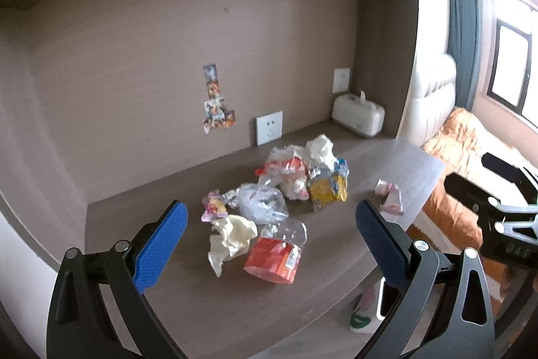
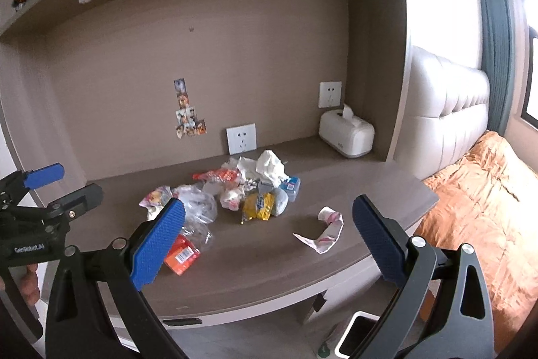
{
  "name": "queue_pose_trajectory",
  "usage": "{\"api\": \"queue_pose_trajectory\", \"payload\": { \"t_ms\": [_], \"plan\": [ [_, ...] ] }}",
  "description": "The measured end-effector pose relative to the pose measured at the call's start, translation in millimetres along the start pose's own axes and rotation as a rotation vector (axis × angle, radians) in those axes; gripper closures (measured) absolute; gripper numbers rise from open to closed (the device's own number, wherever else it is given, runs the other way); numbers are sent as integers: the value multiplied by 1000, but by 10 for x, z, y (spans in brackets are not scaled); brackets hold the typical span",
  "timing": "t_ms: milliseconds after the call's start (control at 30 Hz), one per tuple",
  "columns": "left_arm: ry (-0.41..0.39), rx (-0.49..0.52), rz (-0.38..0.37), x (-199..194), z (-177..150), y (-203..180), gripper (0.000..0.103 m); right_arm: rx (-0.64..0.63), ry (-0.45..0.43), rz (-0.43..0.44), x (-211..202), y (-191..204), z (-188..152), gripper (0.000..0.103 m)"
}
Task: Collect trash
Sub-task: 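Move both tools toward the pile of trash on the desk, then grasp the red-labelled plastic bottle with the left tool while the right tool grasps the torn paper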
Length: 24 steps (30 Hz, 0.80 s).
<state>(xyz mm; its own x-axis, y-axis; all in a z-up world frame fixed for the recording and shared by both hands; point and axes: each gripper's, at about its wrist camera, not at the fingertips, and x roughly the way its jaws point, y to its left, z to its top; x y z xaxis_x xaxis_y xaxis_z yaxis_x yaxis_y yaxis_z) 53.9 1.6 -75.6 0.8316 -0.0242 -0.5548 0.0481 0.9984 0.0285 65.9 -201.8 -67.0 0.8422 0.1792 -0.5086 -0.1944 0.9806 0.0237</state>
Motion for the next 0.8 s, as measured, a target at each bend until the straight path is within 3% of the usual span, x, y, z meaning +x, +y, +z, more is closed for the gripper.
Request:
{"api": "queue_pose_trajectory", "payload": {
  "t_ms": [133, 367, 633, 800],
  "plan": [
    [37, 18, -41, 283, -140, -15, 5, -38, 6, -3, 221, -47, -121, 4],
    [106, 24, -50, 846, -417, -96, 5, -112, 59, 19, 746, -218, -387, 4],
    [174, -1, 7, 1397, -843, -117, 5, -224, 117, 67, 1496, -403, -783, 4],
    [185, 37, 44, 1648, -929, -135, 5, -306, 86, 64, 1728, -495, -936, 4]
  ]
}}
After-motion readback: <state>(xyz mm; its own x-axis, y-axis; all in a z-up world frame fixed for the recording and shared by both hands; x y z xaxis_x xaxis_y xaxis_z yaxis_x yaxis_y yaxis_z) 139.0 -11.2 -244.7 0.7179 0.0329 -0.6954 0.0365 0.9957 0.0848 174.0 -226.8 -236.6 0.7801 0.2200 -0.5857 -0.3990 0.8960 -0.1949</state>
